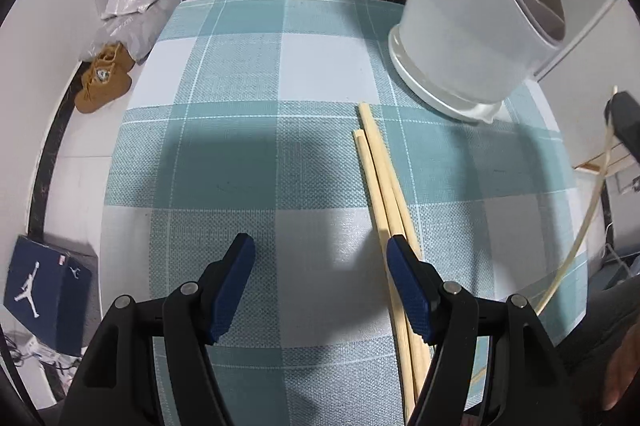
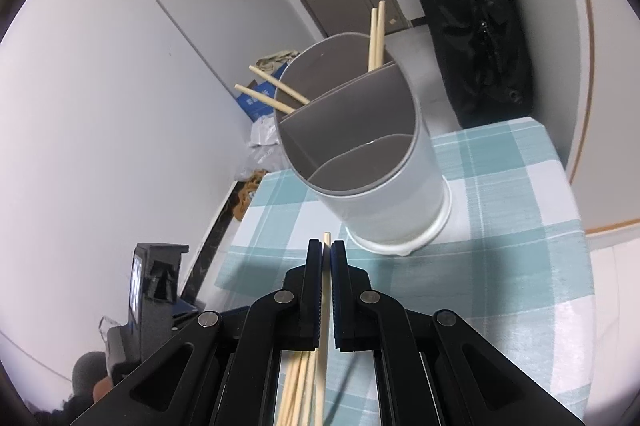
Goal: Organize utensils
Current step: 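Close the right gripper on one chopstick and lift it, then close the left gripper on one chopstick and lift it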
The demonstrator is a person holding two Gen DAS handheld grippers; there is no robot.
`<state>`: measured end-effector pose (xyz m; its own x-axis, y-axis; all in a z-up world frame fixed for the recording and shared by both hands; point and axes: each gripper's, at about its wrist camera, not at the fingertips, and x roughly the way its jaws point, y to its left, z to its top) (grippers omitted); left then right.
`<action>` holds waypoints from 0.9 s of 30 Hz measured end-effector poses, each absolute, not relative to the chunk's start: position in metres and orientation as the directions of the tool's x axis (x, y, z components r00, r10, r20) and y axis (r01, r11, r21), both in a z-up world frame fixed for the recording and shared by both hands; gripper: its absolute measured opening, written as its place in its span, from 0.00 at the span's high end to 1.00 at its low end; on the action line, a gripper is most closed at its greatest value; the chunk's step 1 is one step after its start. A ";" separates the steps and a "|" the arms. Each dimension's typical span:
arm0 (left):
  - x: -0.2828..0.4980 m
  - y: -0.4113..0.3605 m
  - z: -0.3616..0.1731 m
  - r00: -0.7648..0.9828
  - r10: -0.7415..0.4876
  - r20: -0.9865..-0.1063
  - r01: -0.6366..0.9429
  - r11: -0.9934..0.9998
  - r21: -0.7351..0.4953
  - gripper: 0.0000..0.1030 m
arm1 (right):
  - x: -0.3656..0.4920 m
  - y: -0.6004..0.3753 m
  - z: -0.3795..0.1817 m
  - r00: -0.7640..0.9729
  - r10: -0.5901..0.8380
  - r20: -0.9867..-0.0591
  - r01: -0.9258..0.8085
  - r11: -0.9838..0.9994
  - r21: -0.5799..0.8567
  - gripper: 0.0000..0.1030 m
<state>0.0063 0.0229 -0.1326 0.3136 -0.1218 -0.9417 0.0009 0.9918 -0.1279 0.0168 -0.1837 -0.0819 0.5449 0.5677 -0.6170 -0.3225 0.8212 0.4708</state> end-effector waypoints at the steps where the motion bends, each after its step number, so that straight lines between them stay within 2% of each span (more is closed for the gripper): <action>1: 0.006 0.023 -0.132 0.318 -0.115 -0.941 0.001 0.993 -0.122 0.38 | 0.017 -0.186 -0.081 0.547 0.570 -0.613 -0.324 0.820 0.472 0.97; 8: 0.008 0.018 -0.135 0.325 -0.069 -0.943 0.000 0.997 -0.073 0.37 | 0.015 -0.194 -0.079 0.562 0.574 -0.596 -0.340 0.817 0.467 0.97; 19: 0.018 0.023 -0.138 0.308 -0.077 -0.948 -0.025 0.996 -0.089 0.38 | 0.018 -0.207 -0.075 0.567 0.578 -0.586 -0.329 0.812 0.482 0.97; 27: 0.028 0.014 -0.142 0.296 -0.001 -0.955 -0.019 1.000 -0.007 0.38 | 0.022 -0.211 -0.076 0.564 0.573 -0.594 -0.304 0.813 0.496 0.97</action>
